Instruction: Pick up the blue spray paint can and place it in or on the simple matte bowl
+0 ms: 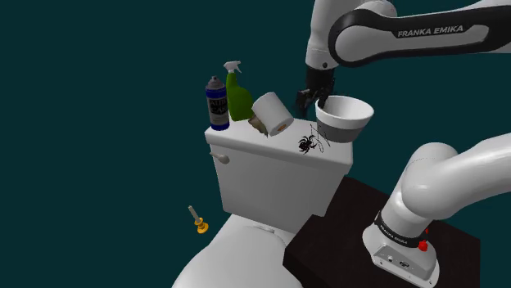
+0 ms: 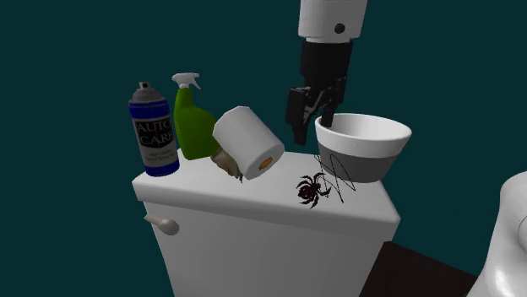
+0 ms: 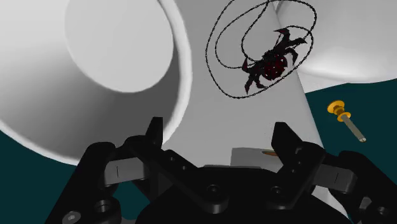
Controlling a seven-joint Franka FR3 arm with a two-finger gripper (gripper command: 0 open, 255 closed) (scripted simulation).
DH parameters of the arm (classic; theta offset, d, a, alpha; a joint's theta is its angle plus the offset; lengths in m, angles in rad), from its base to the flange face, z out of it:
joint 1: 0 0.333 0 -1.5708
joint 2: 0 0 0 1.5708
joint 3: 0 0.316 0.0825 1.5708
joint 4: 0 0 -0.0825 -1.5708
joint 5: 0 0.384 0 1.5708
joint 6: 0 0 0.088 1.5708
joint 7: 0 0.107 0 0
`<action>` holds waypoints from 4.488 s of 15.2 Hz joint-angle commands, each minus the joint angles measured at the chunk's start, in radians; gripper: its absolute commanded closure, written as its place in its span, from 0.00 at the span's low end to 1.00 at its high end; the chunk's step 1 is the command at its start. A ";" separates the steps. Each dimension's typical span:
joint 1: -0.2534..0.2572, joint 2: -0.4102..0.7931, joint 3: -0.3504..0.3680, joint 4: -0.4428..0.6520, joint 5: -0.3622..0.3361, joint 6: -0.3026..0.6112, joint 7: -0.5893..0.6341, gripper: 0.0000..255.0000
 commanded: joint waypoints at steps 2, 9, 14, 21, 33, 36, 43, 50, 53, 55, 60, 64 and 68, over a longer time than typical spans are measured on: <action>0.000 0.041 0.055 -0.003 -0.020 0.136 0.069 0.00; -0.048 0.174 0.194 0.042 -0.138 0.411 0.256 0.00; -0.129 0.283 0.318 0.118 -0.295 0.558 0.435 0.00; -0.289 0.451 0.532 0.291 -0.639 0.645 0.760 0.00; -0.374 0.668 0.647 0.459 -0.984 0.618 0.999 0.00; -0.374 0.668 0.646 0.459 -0.984 0.618 0.999 0.00; -0.374 0.668 0.646 0.459 -0.984 0.618 0.999 1.00; -0.374 0.668 0.646 0.459 -0.984 0.618 0.999 1.00; -0.372 0.657 0.644 0.482 -0.946 0.606 0.956 1.00; -0.371 0.651 0.642 0.498 -0.923 0.597 0.929 1.00; -0.367 0.641 0.638 0.544 -0.869 0.570 0.862 1.00; -0.364 0.637 0.636 0.585 -0.832 0.543 0.813 1.00; -0.360 0.637 0.635 0.631 -0.801 0.513 0.766 1.00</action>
